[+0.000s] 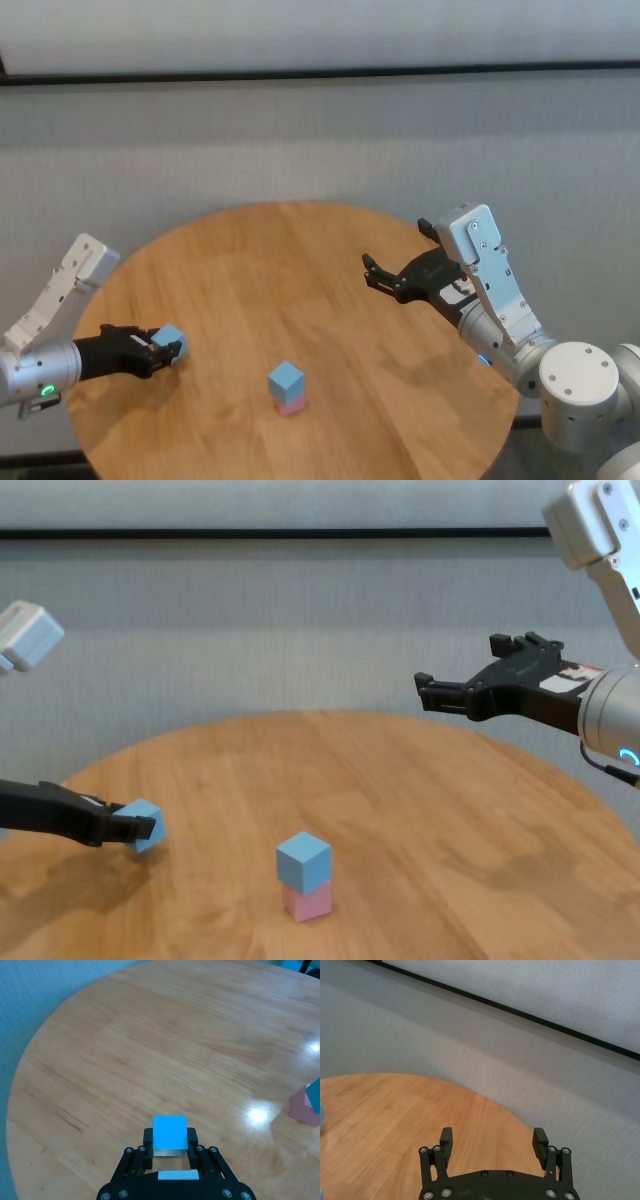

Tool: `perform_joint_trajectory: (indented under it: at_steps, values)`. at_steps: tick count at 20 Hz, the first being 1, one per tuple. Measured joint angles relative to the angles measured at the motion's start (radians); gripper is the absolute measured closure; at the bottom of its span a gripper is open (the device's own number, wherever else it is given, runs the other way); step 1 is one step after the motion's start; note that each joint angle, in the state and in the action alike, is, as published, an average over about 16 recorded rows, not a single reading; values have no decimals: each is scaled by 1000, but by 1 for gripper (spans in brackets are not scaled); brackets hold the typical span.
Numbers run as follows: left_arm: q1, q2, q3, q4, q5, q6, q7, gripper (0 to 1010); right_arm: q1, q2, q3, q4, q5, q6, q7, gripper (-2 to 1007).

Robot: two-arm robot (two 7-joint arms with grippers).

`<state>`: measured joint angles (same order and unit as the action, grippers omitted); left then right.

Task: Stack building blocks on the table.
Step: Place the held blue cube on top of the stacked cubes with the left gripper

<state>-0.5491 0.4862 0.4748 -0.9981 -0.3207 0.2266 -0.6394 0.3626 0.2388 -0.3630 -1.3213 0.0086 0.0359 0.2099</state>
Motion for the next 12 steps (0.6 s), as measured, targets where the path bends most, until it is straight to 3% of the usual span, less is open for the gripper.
perform_joint_trajectory:
  at_steps: [6,12]
  values:
    - [57,33,-31,-115,-29,-3,20,618,0,0,0,0,0,0,0,1]
    - [90,79,-32,-245,-53,1,-21,618,0,0,0,0,0,0,0,0]
